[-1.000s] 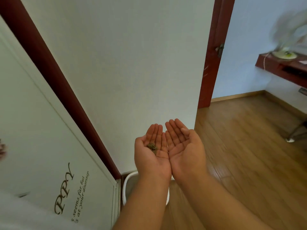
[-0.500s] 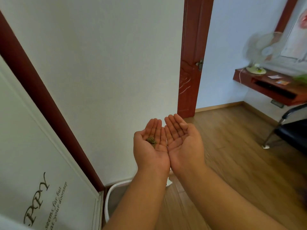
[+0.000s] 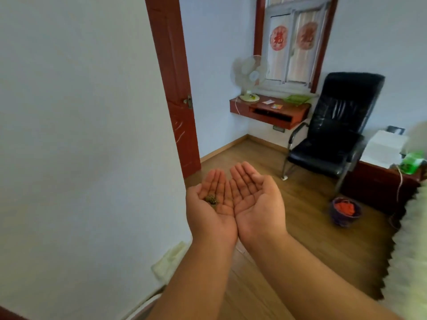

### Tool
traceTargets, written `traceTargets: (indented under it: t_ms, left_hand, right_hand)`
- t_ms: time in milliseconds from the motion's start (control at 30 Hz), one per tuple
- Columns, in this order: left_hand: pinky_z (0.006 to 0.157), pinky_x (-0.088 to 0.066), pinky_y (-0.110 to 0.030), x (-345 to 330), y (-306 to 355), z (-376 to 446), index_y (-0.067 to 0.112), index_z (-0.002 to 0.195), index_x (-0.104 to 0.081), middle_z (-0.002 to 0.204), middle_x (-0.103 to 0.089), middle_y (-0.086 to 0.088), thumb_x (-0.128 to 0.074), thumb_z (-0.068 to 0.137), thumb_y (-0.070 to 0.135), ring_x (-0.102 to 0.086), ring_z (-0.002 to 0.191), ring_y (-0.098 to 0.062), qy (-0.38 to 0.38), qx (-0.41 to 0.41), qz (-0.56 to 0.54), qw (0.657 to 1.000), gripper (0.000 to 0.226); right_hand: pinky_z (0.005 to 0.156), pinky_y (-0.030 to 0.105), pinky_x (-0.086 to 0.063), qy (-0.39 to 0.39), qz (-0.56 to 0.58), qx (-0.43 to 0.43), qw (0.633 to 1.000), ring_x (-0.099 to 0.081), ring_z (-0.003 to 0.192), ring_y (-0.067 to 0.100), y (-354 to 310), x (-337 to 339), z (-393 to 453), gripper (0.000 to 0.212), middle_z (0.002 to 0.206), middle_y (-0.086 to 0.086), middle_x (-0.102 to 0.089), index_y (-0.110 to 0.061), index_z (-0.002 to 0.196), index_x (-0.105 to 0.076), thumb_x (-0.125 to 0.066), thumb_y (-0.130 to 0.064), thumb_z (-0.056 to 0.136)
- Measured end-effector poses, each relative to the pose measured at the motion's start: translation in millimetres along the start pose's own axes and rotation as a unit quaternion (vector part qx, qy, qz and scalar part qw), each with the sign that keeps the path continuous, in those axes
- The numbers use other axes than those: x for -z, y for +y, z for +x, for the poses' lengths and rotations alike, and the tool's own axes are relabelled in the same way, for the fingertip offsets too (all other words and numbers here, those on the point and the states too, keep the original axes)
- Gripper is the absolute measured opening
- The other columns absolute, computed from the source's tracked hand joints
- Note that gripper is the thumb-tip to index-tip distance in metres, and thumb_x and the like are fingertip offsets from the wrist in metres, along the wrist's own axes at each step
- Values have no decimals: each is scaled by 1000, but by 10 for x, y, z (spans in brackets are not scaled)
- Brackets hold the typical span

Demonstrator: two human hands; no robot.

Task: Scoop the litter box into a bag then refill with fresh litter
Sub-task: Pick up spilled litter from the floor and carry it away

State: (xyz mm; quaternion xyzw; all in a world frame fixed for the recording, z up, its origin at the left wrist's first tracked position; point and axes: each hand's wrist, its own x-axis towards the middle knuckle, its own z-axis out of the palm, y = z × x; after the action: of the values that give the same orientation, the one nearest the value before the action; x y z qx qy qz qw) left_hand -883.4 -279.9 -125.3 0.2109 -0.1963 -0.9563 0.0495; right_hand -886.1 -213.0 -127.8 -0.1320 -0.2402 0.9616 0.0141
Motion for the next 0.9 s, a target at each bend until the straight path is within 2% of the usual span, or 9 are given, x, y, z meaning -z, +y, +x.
traceTargets:
  t_ms: [67,100,267,500,700,900]
  left_hand:
    - [77,-65,-37,-30,16,26,2,115,-75,107,-79,-17,-41,104,20,-78,97,-29,-21,47,20,998,40]
    - [76,-65,-36,-37,13,42,2,114,-75,108,-78,-17,-41,104,21,-78,96,-29,-30,69,30,997,40]
    - [105,-54,-43,39,-160,52,1,120,-73,114,-77,-18,-40,104,20,-76,106,-30,-74,172,68,980,41]
    - [109,-51,-43,196,-681,-189,1,120,-73,116,-76,-17,-40,105,24,-75,109,-30,-103,296,116,943,43]
    - [108,-52,-42,90,-1131,-451,0,119,-73,113,-77,-17,-38,107,30,-75,107,-29,-110,336,140,925,48]
    - [110,-50,-42,-115,-1513,-540,0,120,-73,115,-77,-17,-37,107,30,-74,110,-29,-122,336,152,922,48]
  right_hand:
    - [110,45,-48,23,13,38,999,-72,110,28,-13,-1,-21,34,115,14,-75,-4,122,-68,-43,-19,105]
    - [109,44,-48,34,21,54,998,-72,111,28,-19,5,-45,34,116,14,-75,-4,122,-68,-44,-19,105]
    - [107,44,-49,95,49,135,985,-73,108,28,-54,177,-232,34,115,14,-75,-6,122,-69,-46,-21,104]
    - [100,40,-53,186,82,239,950,-74,107,25,-274,632,-572,37,117,13,-75,-7,125,-68,-41,-23,105]
    - [100,39,-52,212,113,295,925,-74,107,26,-611,931,-760,37,116,15,-75,-3,124,-68,-42,-19,103]
    - [98,38,-53,207,117,303,923,-74,107,26,-1014,1068,-726,35,116,15,-75,-2,123,-68,-43,-17,103]
